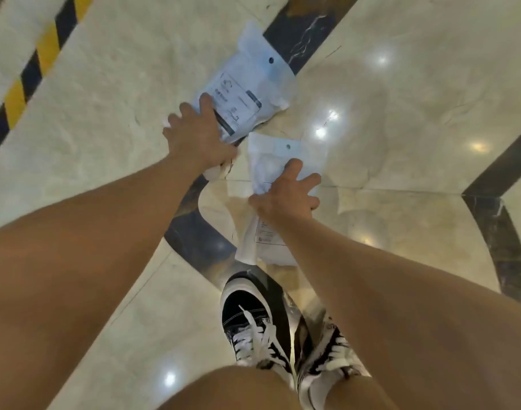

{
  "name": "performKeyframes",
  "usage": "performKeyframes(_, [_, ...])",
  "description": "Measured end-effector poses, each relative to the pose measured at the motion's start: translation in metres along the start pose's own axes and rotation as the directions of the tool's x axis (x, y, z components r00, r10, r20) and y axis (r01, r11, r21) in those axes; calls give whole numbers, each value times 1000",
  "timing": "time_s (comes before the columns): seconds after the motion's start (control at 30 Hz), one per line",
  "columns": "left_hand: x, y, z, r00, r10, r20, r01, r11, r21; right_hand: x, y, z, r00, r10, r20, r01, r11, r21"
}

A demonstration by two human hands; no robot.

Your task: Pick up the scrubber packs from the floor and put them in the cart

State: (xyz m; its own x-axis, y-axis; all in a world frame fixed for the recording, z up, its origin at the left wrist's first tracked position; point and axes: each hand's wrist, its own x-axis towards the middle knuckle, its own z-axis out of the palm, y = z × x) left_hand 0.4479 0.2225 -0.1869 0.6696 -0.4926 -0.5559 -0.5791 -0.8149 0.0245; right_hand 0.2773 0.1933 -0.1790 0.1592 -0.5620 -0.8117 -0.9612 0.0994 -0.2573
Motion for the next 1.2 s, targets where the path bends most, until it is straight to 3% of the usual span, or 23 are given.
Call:
performKeyframes(0.07, [-19,-1,-3,992,-22,123,61,943,-326,2,7,-21,999,7,35,-15,973,232])
performKeyframes(0.13, [-44,-2,-6,953,10,303,205,715,-668,2,22,-50,995,-32,91,-18,864,504])
performKeyframes(0.17, [-55,-4,-4,905,43,423,322,579,-749,4,32,-64,987,-51,150,-51,794,605])
performKeyframes(0.27, [-86,-4,14,752,175,635,576,294,-763,8,58,-100,925,-61,374,-228,700,677])
performKeyframes(0.33, [-96,-2,27,742,92,664,645,172,-744,18,77,-101,930,20,367,-288,663,691])
performKeyframes(0.4, [-97,1,33,766,2,643,641,75,-764,18,83,-100,962,100,254,-256,650,715])
performKeyframes(0.5, [-99,-1,33,794,-118,596,602,21,-798,6,92,-91,985,164,63,-162,706,689])
performKeyframes(0.57, [-101,-4,33,788,-113,606,607,-23,-794,-2,98,-81,993,120,-14,-85,778,622])
performKeyframes(0.6, [-101,-2,34,786,-124,605,608,-18,-794,-4,99,-76,993,108,-44,-65,825,561])
performKeyframes(0.67, [-96,1,35,804,-171,570,591,114,-799,-4,99,-74,990,120,-80,-64,864,499])
performKeyframes(0.73, [-93,9,31,845,-202,495,532,211,-820,-8,92,-82,990,110,-90,-53,872,487])
performKeyframes(0.97, [-145,18,-32,898,-194,396,437,280,-854,-74,65,-161,985,-28,-170,117,832,542])
performKeyframes(1.13, [-244,9,-130,929,-153,337,368,283,-886,-172,20,-233,981,-136,-138,191,795,576])
performKeyframes(1.2, [-289,8,-181,944,-155,293,323,233,-917,-219,0,-262,978,-179,-108,208,800,562])
